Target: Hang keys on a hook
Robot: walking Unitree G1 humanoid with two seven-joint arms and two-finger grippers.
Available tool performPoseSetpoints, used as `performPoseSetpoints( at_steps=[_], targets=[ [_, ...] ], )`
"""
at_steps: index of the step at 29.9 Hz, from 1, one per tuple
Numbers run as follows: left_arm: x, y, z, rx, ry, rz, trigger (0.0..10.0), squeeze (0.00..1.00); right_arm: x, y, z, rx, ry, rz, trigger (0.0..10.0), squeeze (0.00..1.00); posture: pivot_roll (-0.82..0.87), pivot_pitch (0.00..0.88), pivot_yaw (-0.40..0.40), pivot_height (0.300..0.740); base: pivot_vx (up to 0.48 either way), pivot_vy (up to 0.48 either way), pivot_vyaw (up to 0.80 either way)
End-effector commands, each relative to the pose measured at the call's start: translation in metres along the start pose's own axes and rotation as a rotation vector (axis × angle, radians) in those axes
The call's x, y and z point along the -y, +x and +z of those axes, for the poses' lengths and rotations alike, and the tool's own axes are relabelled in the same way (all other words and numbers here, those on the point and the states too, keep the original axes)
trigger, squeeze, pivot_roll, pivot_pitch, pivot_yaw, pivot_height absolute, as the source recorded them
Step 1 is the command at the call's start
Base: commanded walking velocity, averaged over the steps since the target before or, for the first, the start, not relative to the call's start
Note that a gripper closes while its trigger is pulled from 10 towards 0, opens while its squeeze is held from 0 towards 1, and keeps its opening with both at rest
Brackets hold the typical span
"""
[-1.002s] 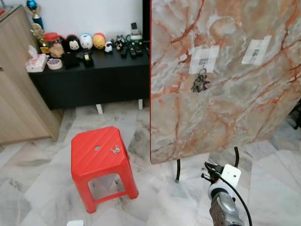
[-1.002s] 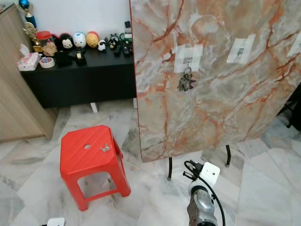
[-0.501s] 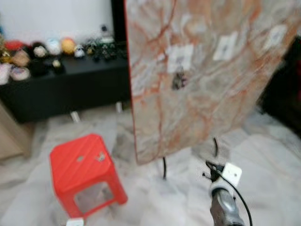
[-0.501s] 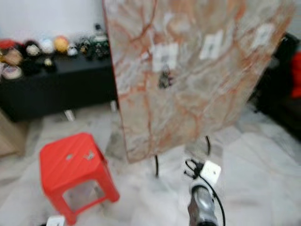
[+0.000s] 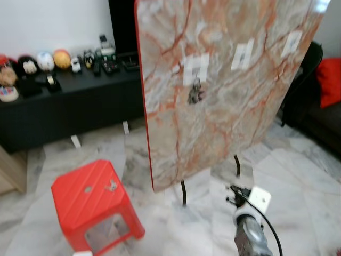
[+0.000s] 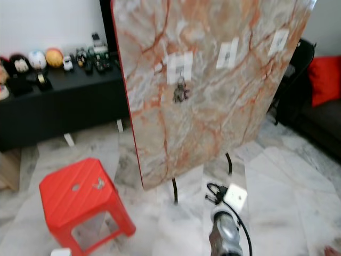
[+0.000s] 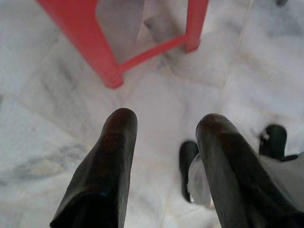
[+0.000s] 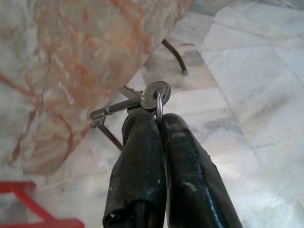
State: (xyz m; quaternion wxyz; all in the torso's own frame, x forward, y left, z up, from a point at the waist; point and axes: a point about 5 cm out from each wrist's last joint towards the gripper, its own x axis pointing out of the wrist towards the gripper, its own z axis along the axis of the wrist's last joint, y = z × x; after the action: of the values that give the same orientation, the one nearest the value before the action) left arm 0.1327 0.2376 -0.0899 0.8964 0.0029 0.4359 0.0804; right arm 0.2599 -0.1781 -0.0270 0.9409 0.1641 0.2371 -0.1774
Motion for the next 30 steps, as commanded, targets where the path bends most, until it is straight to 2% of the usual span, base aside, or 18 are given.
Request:
performPoseSetpoints(
  at_steps=[1,7,16,18,30],
  targets=[
    [-0.0011,-0.0008,-0.0027,-0.011,-0.009,0.004,10.0,0.0,-0.0052,0.0022,0.0066,0.025,0.016,0.004,10.0,0.0,0.05,0.0,-0.025,0.728,0.326,0.0,0.0],
    [-0.0016,-0.001,-0.0033,-0.013,-0.007,0.004,10.0,0.0,-0.0069,0.002,0.0075,0.035,0.039,0.009,10.0,0.0,0.05,0.0,-0.022,0.728,0.329,0.0,-0.07],
    [-0.002,-0.0011,-0.0034,-0.015,0.001,0.002,10.0,0.0,-0.006,0.0023,0.0074,0.033,0.044,0.005,10.0,0.0,0.06,0.0,-0.016,0.728,0.329,0.0,-0.79],
    [-0.0028,-0.0012,-0.0037,-0.017,0.01,0.009,10.0,0.0,-0.0069,0.002,0.0069,0.033,0.038,0.006,10.0,0.0,0.06,0.0,-0.016,0.728,0.255,0.0,0.0],
    [-0.0034,-0.0015,-0.0038,-0.018,0.034,0.007,10.0,0.0,-0.0109,0.0016,0.0058,0.032,0.014,0.025,10.0,0.0,0.06,0.0,-0.016,0.728,0.0,0.0,0.0]
  ],
)
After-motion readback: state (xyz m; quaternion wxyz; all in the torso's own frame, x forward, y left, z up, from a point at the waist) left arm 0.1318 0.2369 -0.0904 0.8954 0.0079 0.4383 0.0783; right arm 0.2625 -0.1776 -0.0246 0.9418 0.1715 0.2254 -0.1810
